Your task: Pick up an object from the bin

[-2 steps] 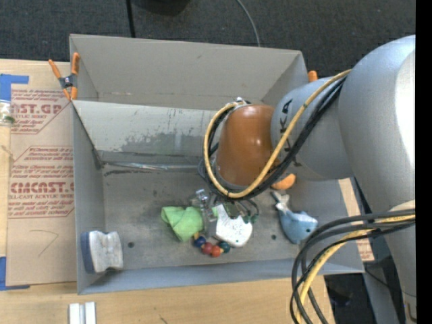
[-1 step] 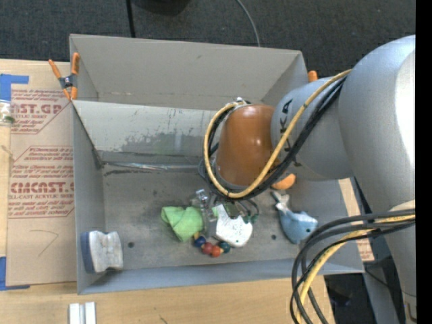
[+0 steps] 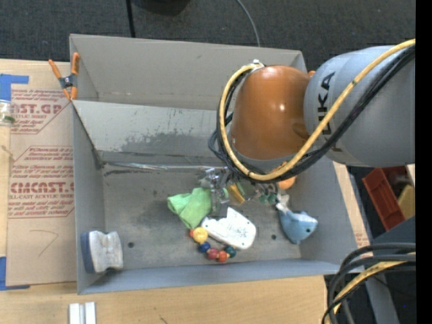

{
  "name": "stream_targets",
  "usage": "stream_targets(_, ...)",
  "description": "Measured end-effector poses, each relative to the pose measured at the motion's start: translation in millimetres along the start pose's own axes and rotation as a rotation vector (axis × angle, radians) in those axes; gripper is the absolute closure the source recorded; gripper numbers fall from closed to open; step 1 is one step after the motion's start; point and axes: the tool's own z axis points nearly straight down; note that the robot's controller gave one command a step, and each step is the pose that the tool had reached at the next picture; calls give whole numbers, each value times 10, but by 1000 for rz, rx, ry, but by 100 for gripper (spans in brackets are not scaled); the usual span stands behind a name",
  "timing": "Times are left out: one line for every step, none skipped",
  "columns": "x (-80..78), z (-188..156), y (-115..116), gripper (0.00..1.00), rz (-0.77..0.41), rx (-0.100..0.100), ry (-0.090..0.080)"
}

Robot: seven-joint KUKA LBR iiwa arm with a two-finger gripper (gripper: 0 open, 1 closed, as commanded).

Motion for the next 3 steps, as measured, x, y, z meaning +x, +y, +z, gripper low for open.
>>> stream_targets(1, 2, 0, 100, 0, 0, 0)
stream_targets(-31, 216, 33, 100, -25, 1, -2)
stream_targets(-93, -1594, -59, 100, -23, 2, -12)
